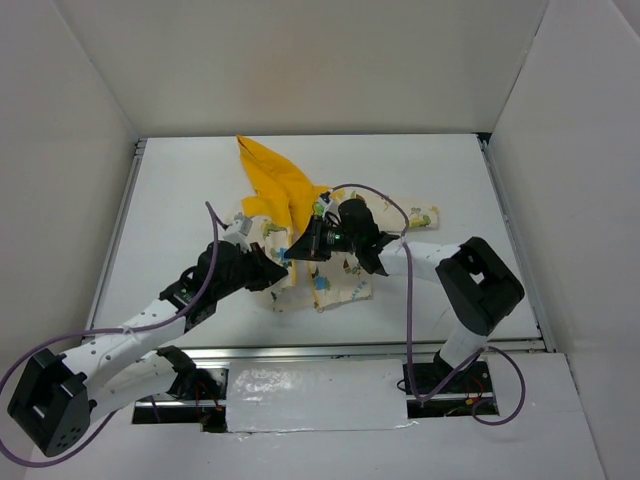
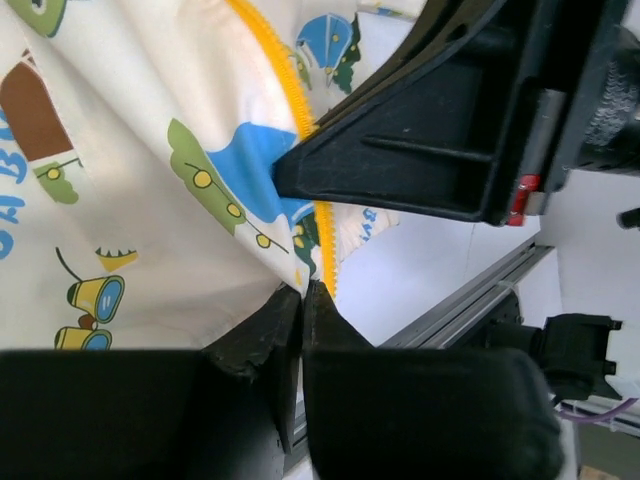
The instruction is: Zip up the jacket
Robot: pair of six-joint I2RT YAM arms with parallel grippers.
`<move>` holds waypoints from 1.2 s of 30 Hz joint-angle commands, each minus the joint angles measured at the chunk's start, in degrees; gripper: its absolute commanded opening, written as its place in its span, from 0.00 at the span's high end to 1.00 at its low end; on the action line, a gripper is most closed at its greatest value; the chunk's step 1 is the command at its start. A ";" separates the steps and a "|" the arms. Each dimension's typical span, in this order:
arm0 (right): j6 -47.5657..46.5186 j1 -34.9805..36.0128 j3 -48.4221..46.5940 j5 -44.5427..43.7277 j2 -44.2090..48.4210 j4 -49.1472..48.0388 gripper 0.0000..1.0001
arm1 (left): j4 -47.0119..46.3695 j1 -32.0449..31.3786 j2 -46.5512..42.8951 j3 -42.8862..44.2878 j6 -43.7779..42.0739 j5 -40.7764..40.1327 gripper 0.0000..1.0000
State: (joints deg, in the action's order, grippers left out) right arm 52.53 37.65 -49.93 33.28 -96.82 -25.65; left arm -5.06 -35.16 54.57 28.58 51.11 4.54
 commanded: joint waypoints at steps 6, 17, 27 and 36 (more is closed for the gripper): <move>-3.58 1.64 -2.54 -6.90 7.51 10.68 1.00 | 2.16 0.35 3.79 2.62 -2.24 0.28 0.33; -5.86 6.12 -9.57 -21.58 9.19 28.45 1.00 | -1.62 0.26 7.48 3.24 -0.58 6.45 0.42; -0.95 8.05 -8.34 -26.69 10.68 28.46 1.00 | -3.20 -0.35 6.78 3.15 1.09 7.68 0.35; 2.22 8.05 -7.20 -28.44 12.35 27.58 1.00 | -4.25 -0.79 8.54 2.10 1.88 7.07 0.34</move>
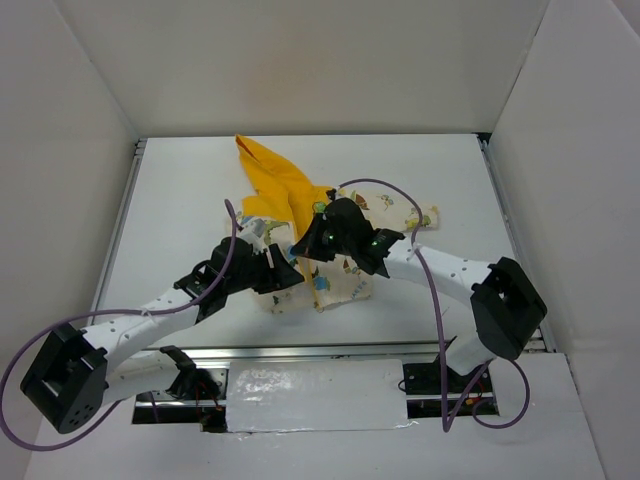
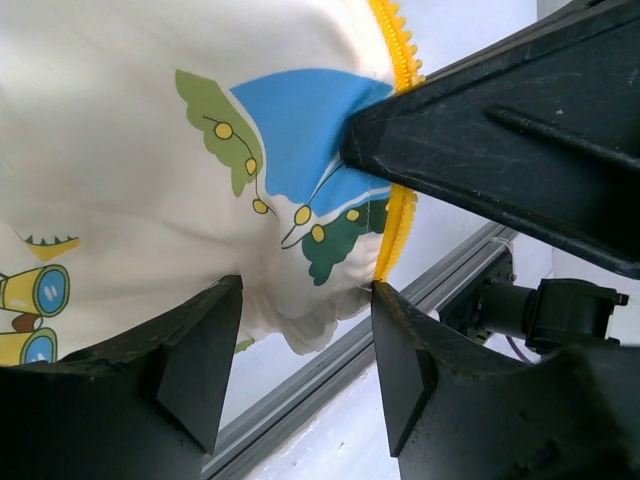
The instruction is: Zip up the jacket
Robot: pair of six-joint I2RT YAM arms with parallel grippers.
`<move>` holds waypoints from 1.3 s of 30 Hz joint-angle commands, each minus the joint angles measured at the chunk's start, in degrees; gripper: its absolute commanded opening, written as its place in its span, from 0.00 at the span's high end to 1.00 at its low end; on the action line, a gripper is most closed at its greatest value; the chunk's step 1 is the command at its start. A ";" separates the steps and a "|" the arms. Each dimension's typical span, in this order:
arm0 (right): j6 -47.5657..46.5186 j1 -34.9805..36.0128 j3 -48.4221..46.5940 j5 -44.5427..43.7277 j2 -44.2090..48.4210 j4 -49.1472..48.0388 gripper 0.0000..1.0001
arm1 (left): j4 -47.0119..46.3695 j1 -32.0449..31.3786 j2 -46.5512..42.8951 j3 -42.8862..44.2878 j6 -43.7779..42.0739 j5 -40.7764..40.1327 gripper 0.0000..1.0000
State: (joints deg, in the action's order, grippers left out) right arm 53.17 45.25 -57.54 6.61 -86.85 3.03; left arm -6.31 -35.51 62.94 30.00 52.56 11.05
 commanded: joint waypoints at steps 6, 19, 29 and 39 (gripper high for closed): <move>2.38 0.45 0.23 -1.25 1.24 -1.44 1.00 | -6.52 -0.79 1.31 0.41 1.58 2.31 0.46; -1.39 -0.16 2.25 1.98 2.12 -5.29 0.67 | -5.30 -0.88 1.23 0.76 0.36 2.57 1.00; -8.61 -2.36 14.65 20.28 6.69 -20.25 0.73 | -6.35 -0.44 -3.96 -0.38 -1.58 2.93 1.00; -7.99 -2.45 15.44 22.92 6.51 -23.94 0.50 | -7.93 -0.27 -2.29 -0.47 -1.67 5.91 1.00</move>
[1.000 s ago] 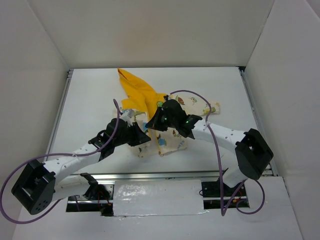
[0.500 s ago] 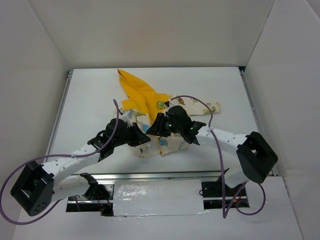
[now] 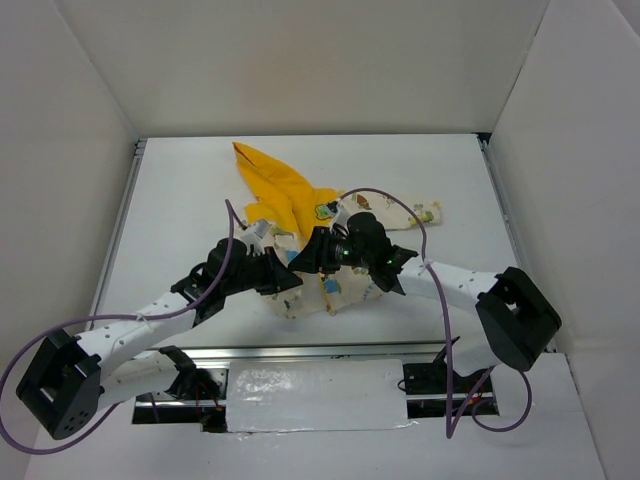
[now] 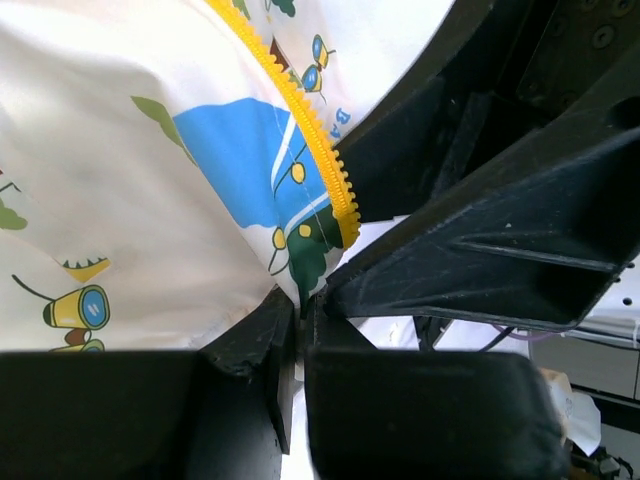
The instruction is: Zip up the jacket
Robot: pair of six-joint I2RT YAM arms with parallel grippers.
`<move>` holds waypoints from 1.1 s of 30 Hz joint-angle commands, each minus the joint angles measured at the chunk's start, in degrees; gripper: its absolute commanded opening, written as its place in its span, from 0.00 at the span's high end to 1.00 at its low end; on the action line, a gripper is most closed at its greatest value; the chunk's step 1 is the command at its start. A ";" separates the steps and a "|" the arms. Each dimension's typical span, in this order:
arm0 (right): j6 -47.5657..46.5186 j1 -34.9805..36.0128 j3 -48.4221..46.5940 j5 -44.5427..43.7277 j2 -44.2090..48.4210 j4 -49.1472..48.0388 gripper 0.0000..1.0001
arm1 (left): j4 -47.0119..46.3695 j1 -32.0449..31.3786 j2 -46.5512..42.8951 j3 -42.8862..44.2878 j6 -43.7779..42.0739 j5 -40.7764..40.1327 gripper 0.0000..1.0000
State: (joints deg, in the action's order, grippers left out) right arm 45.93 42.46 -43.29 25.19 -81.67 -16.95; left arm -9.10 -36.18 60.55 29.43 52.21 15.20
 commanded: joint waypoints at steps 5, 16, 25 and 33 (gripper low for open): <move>-2.33 0.43 2.42 5.92 2.65 -4.76 0.49 | -6.45 0.41 -0.44 -0.34 -1.32 3.25 0.99; -6.55 0.35 5.41 5.49 4.41 -3.45 0.57 | -6.19 1.12 -1.41 -0.16 -0.88 3.25 0.95; -6.73 0.43 5.93 6.10 5.38 -3.00 0.79 | -6.81 1.29 -1.05 -0.69 -0.35 2.90 0.89; -9.28 0.35 1.28 3.56 4.06 4.10 1.00 | -4.88 1.29 -2.28 -0.08 -1.49 3.61 0.48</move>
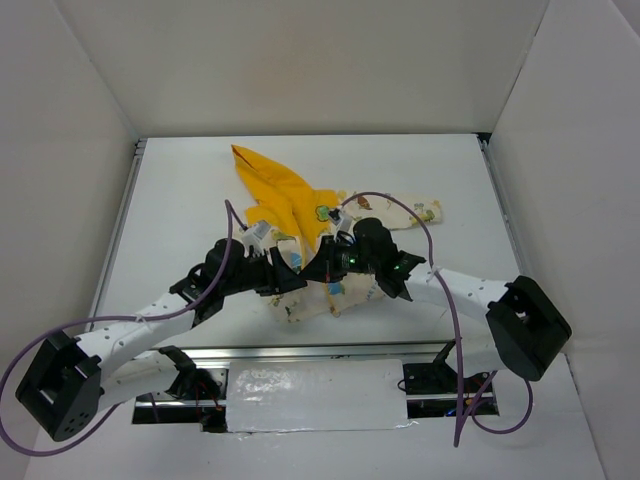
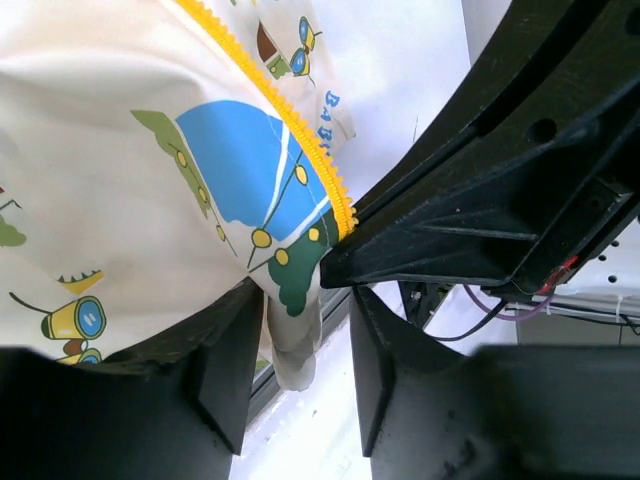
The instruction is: Zip up the jacket
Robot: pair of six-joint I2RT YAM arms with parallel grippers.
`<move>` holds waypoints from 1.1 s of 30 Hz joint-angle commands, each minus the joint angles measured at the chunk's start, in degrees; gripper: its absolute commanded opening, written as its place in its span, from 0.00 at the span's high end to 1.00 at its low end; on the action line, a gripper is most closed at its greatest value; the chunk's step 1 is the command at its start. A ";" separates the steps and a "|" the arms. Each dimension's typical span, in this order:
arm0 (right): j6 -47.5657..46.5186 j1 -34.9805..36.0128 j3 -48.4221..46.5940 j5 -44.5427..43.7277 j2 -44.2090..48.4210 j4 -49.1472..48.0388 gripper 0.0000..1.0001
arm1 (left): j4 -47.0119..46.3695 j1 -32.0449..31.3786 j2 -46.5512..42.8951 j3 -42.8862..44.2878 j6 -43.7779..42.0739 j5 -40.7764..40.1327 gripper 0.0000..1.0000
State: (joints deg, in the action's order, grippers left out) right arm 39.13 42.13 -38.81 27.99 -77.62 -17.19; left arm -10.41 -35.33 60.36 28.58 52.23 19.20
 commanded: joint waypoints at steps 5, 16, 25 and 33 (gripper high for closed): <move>-6.44 0.76 -9.70 -5.30 0.02 16.74 1.00 | -0.66 0.44 -3.40 0.16 -2.92 -0.30 0.40; -4.51 0.67 -10.76 -5.75 -0.42 19.30 1.00 | -1.36 -0.88 -0.77 0.43 -2.92 0.40 0.57; -2.40 0.85 -11.20 -3.47 -0.77 18.16 1.00 | -2.24 -1.67 1.34 0.34 -2.74 -0.22 0.52; -1.61 0.85 -11.73 -3.46 -0.95 18.33 1.00 | -1.80 -1.93 2.22 1.04 -3.27 -0.66 0.88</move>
State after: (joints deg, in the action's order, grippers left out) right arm 37.04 42.50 -47.37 23.97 -78.46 2.37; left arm -10.83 -36.99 62.17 28.38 50.74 18.85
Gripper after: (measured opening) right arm 0.017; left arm 0.162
